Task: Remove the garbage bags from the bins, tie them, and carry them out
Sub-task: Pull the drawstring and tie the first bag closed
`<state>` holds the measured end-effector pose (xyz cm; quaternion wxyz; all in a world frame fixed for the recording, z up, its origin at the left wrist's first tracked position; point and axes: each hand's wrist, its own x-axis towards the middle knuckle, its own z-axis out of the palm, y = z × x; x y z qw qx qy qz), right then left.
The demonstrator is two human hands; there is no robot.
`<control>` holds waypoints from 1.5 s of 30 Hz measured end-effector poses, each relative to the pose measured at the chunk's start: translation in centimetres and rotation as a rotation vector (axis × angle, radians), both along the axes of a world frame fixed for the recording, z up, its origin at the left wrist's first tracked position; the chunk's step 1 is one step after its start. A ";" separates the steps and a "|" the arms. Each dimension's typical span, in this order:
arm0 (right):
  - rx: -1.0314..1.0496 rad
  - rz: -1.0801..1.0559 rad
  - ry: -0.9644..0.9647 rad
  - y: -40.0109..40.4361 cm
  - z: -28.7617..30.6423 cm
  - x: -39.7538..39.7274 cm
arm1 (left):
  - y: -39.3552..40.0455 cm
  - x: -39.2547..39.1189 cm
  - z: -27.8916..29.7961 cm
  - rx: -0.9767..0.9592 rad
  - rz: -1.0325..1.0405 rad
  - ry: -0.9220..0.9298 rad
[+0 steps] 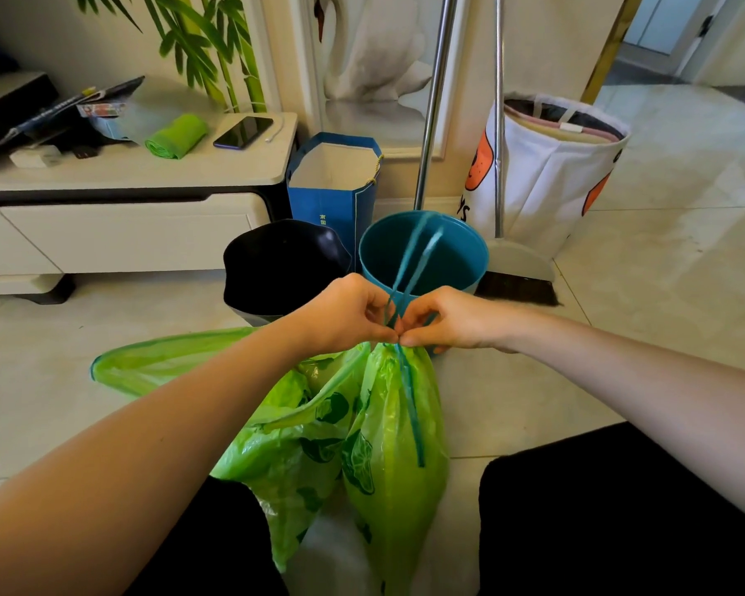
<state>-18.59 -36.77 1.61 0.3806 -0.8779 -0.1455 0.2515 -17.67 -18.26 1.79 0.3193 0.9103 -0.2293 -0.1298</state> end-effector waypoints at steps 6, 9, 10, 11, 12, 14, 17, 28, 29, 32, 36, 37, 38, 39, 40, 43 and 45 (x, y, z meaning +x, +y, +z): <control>-0.013 -0.035 -0.007 0.4 0.4 -0.2 | -0.2 -0.4 -0.6 0.165 -0.095 -0.324; 0.041 -0.079 0.068 0.1 0.1 -0.4 | -0.3 -0.6 -1.3 0.328 -0.097 -0.491; 0.058 -0.093 0.096 0.0 0.1 -0.4 | -0.3 -0.7 -1.4 0.342 -0.092 -0.536; 0.074 -0.112 0.121 -0.1 0.1 -0.3 | -0.2 -0.7 -1.5 0.328 -0.091 -0.571; 0.090 -0.133 0.138 -0.2 0.2 -0.3 | -0.1 -0.8 -1.6 0.290 -0.088 -0.590; 0.123 -0.185 0.148 -0.4 0.2 -0.3 | 0.1 -0.9 -1.7 0.213 -0.067 -0.577; 0.129 -0.202 0.134 -0.5 0.1 -0.3 | 0.2 -1.1 -2.0 0.148 -0.069 -0.593; 0.066 -0.156 0.070 -0.5 0.3 -0.2 | 0.1 -1.0 -1.9 0.092 -0.131 -0.466; 0.060 -0.167 0.065 -0.3 0.3 -0.2 | 0.1 -1.0 -2.0 0.093 -0.144 -0.462; 0.071 -0.207 0.106 0.3 0.2 -0.4 | -0.2 -0.9 -2.0 0.054 -0.150 -0.436; 0.042 -0.180 0.203 0.9 0.4 -0.6 | -0.2 -1.0 -1.9 0.020 -0.133 -0.397; -0.025 -0.123 0.173 0.8 0.6 -0.7 | -0.2 -1.1 -1.8 0.019 -0.134 -0.393; -0.125 -0.038 0.098 0.6 0.7 -0.6 | -0.1 -1.2 -1.8 0.020 -0.138 -0.389; -0.245 0.056 -0.003 0.3 0.8 -0.5 | -0.1 -1.2 -1.8 0.025 -0.143 -0.384; -0.360 0.133 -0.104 0.0 0.8 -0.3 | -0.1 -1.3 -1.7 0.031 -0.148 -0.379; -0.489 0.202 -0.345 -0.7 0.8 0.0 | -0.2 -1.4 -1.7 0.046 -0.147 -0.387; -0.463 0.175 -0.422 -0.8 1.0 -0.1 | -0.1 -1.3 -1.9 0.039 -0.133 -0.383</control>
